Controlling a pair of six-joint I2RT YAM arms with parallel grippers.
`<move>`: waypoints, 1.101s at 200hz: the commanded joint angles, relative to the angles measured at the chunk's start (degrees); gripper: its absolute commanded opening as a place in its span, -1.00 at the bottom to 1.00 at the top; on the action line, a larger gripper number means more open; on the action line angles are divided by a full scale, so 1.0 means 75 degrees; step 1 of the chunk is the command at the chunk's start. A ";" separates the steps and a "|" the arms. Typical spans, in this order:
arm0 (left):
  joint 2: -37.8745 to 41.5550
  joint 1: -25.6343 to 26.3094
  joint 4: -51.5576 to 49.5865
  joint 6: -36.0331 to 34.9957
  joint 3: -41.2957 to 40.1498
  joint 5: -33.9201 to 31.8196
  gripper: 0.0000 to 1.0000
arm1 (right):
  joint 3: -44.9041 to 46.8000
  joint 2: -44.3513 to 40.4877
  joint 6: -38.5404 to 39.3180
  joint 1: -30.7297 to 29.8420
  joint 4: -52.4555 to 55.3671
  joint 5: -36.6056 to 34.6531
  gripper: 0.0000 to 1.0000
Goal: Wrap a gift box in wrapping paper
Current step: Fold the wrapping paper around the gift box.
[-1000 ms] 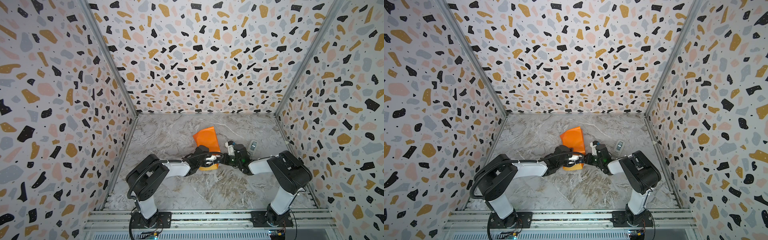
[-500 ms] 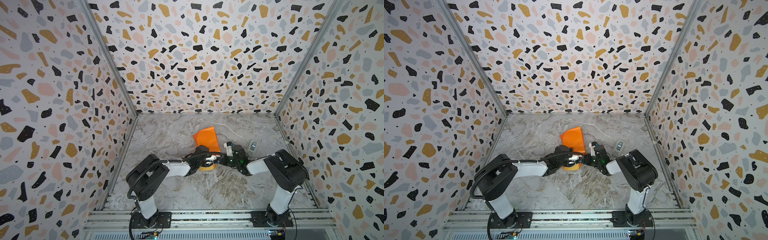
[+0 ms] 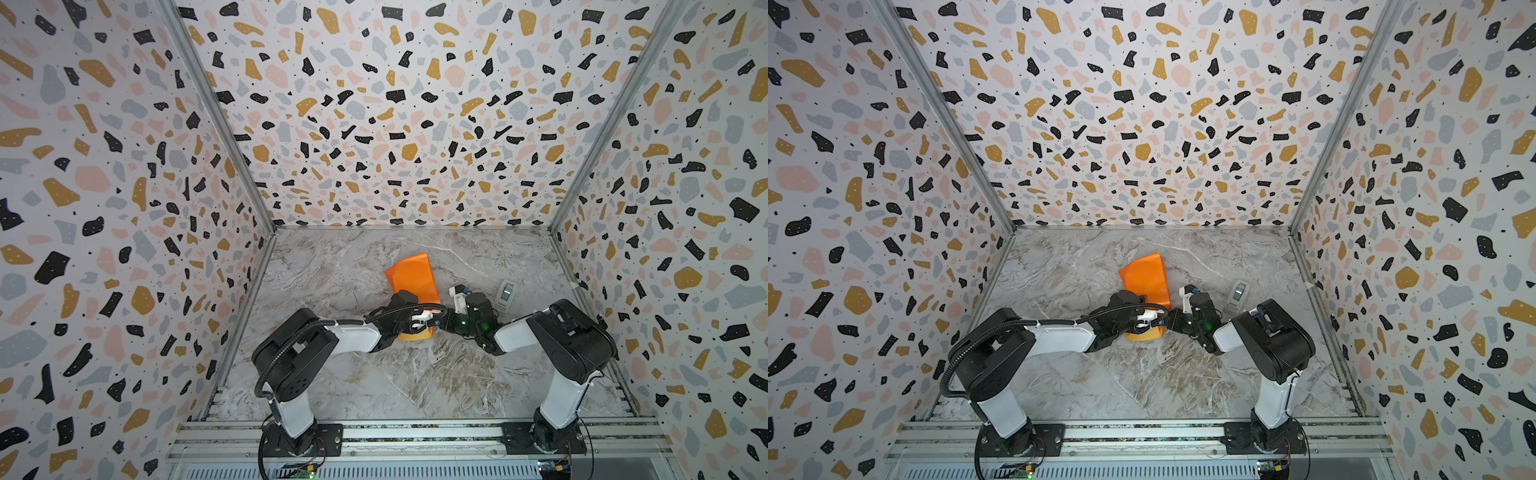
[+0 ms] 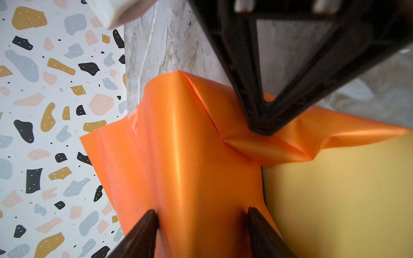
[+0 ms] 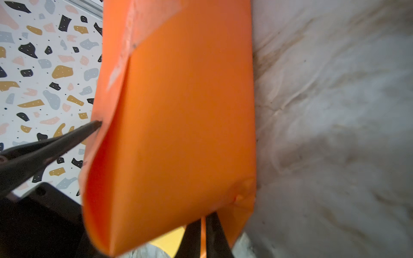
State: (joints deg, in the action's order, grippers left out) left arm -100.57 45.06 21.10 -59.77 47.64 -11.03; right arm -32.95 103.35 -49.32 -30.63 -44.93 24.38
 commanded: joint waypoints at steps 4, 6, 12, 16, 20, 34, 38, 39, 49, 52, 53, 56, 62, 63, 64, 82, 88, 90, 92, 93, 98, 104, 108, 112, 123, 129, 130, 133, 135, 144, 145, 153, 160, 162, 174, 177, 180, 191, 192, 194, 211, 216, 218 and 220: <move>-0.0184 0.0025 -0.0436 0.0083 0.0023 0.0211 0.25 | 0.0185 -0.0385 -0.0118 -0.0052 -0.0350 0.0168 -0.80; -0.0184 0.0027 -0.0435 0.0088 0.0017 0.0206 0.25 | 0.0183 -0.0380 -0.0131 -0.0043 -0.0347 0.0162 -0.80; -0.0184 0.0027 -0.0434 0.0088 0.0019 0.0206 0.25 | 0.0186 -0.0352 -0.0141 -0.0042 -0.0354 0.0148 -0.80; -0.0175 0.0027 -0.0435 0.0087 0.0023 0.0205 0.25 | 0.0185 -0.0337 -0.0148 -0.0045 -0.0381 0.0159 -0.80; -0.0174 0.0027 -0.0430 0.0090 0.0023 0.0202 0.25 | 0.0177 -0.0316 -0.0169 -0.0045 -0.0410 0.0178 -0.80; -0.0172 0.0024 -0.0431 0.0094 0.0019 0.0199 0.25 | 0.0169 -0.0240 -0.0253 -0.0052 -0.0501 0.0227 -0.79; -0.0178 0.0027 -0.0432 0.0094 0.0022 0.0196 0.25 | 0.0165 -0.0233 -0.0258 -0.0069 -0.0525 0.0246 -0.79; -0.0181 0.0027 -0.0433 0.0094 0.0023 0.0194 0.25 | 0.0164 -0.0233 -0.0269 -0.0073 -0.0513 0.0250 -0.79; -0.0184 0.0027 -0.0430 0.0094 0.0023 0.0201 0.25 | 0.0137 -0.0221 -0.0289 -0.0118 -0.0465 0.0212 -0.78; -0.0193 0.0027 -0.0433 0.0098 0.0023 0.0195 0.25 | 0.0129 -0.0221 -0.0291 -0.0128 -0.0447 0.0207 -0.78; -0.0194 0.0027 -0.0428 0.0096 0.0023 0.0200 0.25 | 0.0128 -0.0221 -0.0291 -0.0131 -0.0445 0.0207 -0.78; -0.0195 0.0027 -0.0428 0.0105 0.0022 0.0194 0.25 | 0.0117 -0.0220 -0.0282 -0.0137 -0.0435 0.0206 -0.78; -0.0195 0.0027 -0.0432 0.0100 0.0023 0.0186 0.25 | 0.0091 -0.0203 -0.0297 -0.0165 -0.0393 0.0190 -0.78; -0.0195 0.0022 -0.0433 0.0103 0.0023 0.0184 0.25 | 0.0092 -0.0201 -0.0300 -0.0167 -0.0389 0.0186 -0.77; -0.0195 0.0024 -0.0434 0.0098 0.0023 0.0188 0.25 | 0.0086 -0.0205 -0.0301 -0.0174 -0.0381 0.0184 -0.77; -0.0195 0.0027 -0.0432 0.0104 0.0035 0.0188 0.25 | -0.0021 -0.0060 -0.0403 -0.0205 -0.0320 0.0135 -0.77; -0.0195 0.0027 -0.0427 0.0110 0.0035 0.0185 0.25 | -0.0046 -0.0007 -0.0461 -0.0205 -0.0346 0.0143 -0.76; -0.0190 0.0027 -0.0430 0.0110 0.0035 0.0185 0.25 | -0.0057 0.0008 -0.0480 -0.0205 -0.0358 0.0135 -0.76; -0.0194 0.0027 -0.0431 0.0107 0.0035 0.0182 0.25 | -0.0059 0.0029 -0.0500 -0.0199 -0.0372 0.0133 -0.76; -0.0195 0.0027 -0.0433 0.0106 0.0035 0.0182 0.25 | -0.0065 0.0039 -0.0507 -0.0196 -0.0384 0.0128 -0.76; -0.0190 0.0027 -0.0444 0.0108 0.0032 0.0186 0.25 | -0.0070 0.0084 -0.0551 -0.0198 -0.0453 0.0131 -0.76; -0.0195 0.0027 -0.0440 0.0106 0.0034 0.0187 0.25 | -0.0088 0.0131 -0.0581 -0.0212 -0.0526 0.0127 -0.76; -0.0196 0.0025 -0.0436 0.0109 0.0035 0.0182 0.25 | -0.0111 0.0159 -0.0605 -0.0216 -0.0533 0.0134 -0.76; -0.0196 0.0027 -0.0451 0.0112 0.0035 0.0186 0.25 | -0.0133 0.0181 -0.0622 -0.0224 -0.0537 0.0116 -0.76; -0.0196 0.0027 -0.0450 0.0106 0.0034 0.0193 0.25 | -0.0174 0.0254 -0.0691 -0.0239 -0.0559 0.0041 -0.76; -0.0196 0.0027 -0.0456 0.0115 0.0029 0.0184 0.25 | -0.0174 0.0273 -0.0715 -0.0251 -0.0593 -0.0015 -0.76; -0.0196 0.0027 -0.0457 0.0122 0.0026 0.0188 0.25 | -0.0176 0.0272 -0.0720 -0.0251 -0.0594 -0.0028 -0.76; -0.0196 0.0027 -0.0455 0.0128 0.0034 0.0186 0.25 | -0.0183 0.0281 -0.0743 -0.0244 -0.0590 -0.0069 -0.76; -0.0196 0.0027 -0.0455 0.0126 0.0035 0.0185 0.25 | -0.0178 0.0285 -0.0762 -0.0247 -0.0600 -0.0097 -0.77; -0.0196 0.0027 -0.0457 0.0123 0.0035 0.0191 0.25 | -0.0193 0.0313 -0.0778 -0.0244 -0.0635 -0.0179 -0.77; -0.0196 0.0027 -0.0458 0.0120 0.0035 0.0186 0.25 | -0.0197 0.0315 -0.0781 -0.0248 -0.0633 -0.0186 -0.77; -0.0195 0.0026 -0.0458 0.0126 0.0032 0.0191 0.25 | -0.0218 0.0329 -0.0802 -0.0250 -0.0568 -0.0258 -0.77; -0.0193 0.0024 -0.0457 0.0129 0.0026 0.0182 0.25 | -0.0207 0.0318 -0.0818 -0.0248 -0.0540 -0.0354 -0.77; -0.0195 0.0027 -0.0452 0.0129 0.0033 0.0193 0.25 | -0.0208 0.0318 -0.0818 -0.0242 -0.0547 -0.0373 -0.77; -0.0194 0.0022 -0.0454 0.0127 0.0035 0.0196 0.25 | -0.0212 0.0328 -0.0816 -0.0241 -0.0432 -0.0487 -0.78; -0.0189 0.0027 -0.0450 0.0123 0.0029 0.0199 0.25 | -0.0206 0.0320 -0.0828 -0.0249 -0.0401 -0.0526 -0.78; -0.0195 0.0026 -0.0443 0.0139 0.0034 0.0194 0.25 | -0.0201 0.0312 -0.0823 -0.0248 -0.0362 -0.0568 -0.78; -0.0196 0.0027 -0.0443 0.0132 0.0032 0.0193 0.25 | -0.0149 0.0280 -0.0804 -0.0242 -0.0386 -0.0655 -0.78; -0.0196 0.0027 -0.0445 0.0130 0.0033 0.0193 0.25 | -0.0146 0.0281 -0.0799 -0.0241 -0.0391 -0.0658 -0.78; -0.0190 0.0027 -0.0437 0.0132 0.0035 0.0193 0.25 | -0.0134 0.0291 -0.0805 -0.0246 -0.0416 -0.0657 -0.78; -0.0195 0.0027 -0.0435 0.0140 0.0022 0.0208 0.25 | -0.0130 0.0361 -0.0870 -0.0249 -0.0590 -0.0617 -0.78; -0.0196 0.0027 -0.0423 0.0134 0.0023 0.0220 0.25 | -0.0133 0.0395 -0.0896 -0.0242 -0.0663 -0.0614 -0.78; -0.0196 0.0027 -0.0417 0.0136 0.0020 0.0217 0.25 | -0.0131 0.0404 -0.0908 -0.0243 -0.0680 -0.0605 -0.78; -0.0196 0.0027 -0.0422 0.0137 0.0014 0.0217 0.25 | -0.0139 0.0410 -0.0926 -0.0241 -0.0713 -0.0600 -0.78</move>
State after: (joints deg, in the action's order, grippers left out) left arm -100.57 45.06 21.10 -59.35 47.66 -11.03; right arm -33.12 105.71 -55.27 -32.36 -48.45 21.56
